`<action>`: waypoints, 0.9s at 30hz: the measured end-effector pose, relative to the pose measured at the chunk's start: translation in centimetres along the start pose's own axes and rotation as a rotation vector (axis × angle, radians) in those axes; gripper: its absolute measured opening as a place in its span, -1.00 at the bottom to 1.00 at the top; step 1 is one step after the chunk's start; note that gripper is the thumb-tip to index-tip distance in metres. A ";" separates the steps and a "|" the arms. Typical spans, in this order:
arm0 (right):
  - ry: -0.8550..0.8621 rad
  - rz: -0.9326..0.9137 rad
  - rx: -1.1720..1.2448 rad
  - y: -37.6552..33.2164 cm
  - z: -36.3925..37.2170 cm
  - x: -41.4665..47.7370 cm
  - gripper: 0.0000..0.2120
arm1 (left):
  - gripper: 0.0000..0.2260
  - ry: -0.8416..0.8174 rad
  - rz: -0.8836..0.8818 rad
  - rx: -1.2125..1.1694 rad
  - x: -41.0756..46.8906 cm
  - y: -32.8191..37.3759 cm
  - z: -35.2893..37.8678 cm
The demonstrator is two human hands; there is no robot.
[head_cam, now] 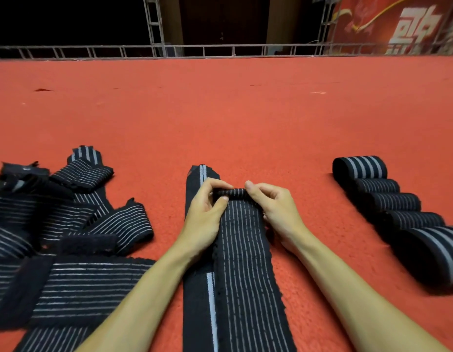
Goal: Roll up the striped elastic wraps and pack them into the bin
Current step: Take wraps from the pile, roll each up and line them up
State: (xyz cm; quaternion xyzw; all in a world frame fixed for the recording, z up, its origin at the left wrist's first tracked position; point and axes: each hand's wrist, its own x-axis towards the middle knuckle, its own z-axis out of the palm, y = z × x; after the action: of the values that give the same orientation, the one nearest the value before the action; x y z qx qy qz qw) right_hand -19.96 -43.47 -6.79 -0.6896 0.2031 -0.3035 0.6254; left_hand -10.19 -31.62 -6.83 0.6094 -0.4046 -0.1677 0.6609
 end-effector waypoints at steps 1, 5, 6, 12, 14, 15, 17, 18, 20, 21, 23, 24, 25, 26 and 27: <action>0.001 0.000 0.016 0.0 0.0 0.0 -0.76 | -0.79 -0.004 -0.010 -0.017 0.0 0.0 0.0; 0.021 -0.075 0.070 -0.2 -0.2 0.0 -0.91 | -0.77 -0.015 -0.030 -0.070 0.1 0.1 0.2; 0.025 -0.093 0.069 -0.2 -0.3 0.0 -0.92 | -0.76 -0.030 -0.043 -0.093 0.1 0.2 0.2; 0.019 -0.195 -0.023 -0.2 -0.2 -0.1 -0.83 | -0.82 0.039 -0.182 -0.077 0.1 0.3 0.6; 0.016 -0.224 -0.017 -0.3 -0.2 -0.1 -0.78 | -0.76 0.040 -0.189 -0.013 0.1 0.3 0.6; 0.018 -0.243 -0.020 -0.3 -0.2 -0.2 -0.77 | -0.76 0.034 -0.183 0.017 0.1 0.3 0.6; 0.014 -0.268 -0.010 -0.3 -0.1 -0.1 -0.75 | -0.81 0.034 -0.166 0.047 0.1 0.5 0.5; 0.007 -0.270 0.005 -0.3 -0.1 -0.2 -0.75 | -0.84 0.036 -0.158 0.044 0.0 0.6 0.6; -0.007 -0.259 0.019 -0.2 -0.1 -0.1 -0.77 | -0.89 0.039 -0.143 0.013 0.0 0.7 0.6; -0.013 -0.250 0.007 -0.1 -0.2 0.0 -0.81 | -0.89 0.041 -0.139 -0.015 0.0 0.8 0.5; -0.023 -0.237 -0.013 -0.1 -0.2 0.0 -0.87 | -0.88 0.041 -0.138 -0.072 -0.1 0.9 0.5; -0.025 -0.234 -0.015 -0.2 -0.1 -0.1 -0.88 | -0.86 0.036 -0.134 -0.093 -0.1 0.9 0.4; -0.017 -0.230 -0.021 -0.3 -0.1 0.0 -0.89 | -0.83 0.031 -0.127 -0.113 -0.2 1.0 0.4; -0.005 -0.217 -0.033 -0.4 0.0 -0.1 -0.90 | -0.80 0.027 -0.116 -0.131 -0.3 1.0 0.4; 0.006 -0.191 -0.048 -0.5 0.1 -0.2 -0.87 | -0.76 0.023 -0.100 -0.136 -0.3 1.0 0.4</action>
State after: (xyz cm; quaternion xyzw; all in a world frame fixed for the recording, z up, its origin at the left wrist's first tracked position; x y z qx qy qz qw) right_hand -20.06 -43.23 -6.36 -0.7197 0.1456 -0.3591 0.5762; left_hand -10.94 -31.50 -6.04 0.5844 -0.3537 -0.2207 0.6962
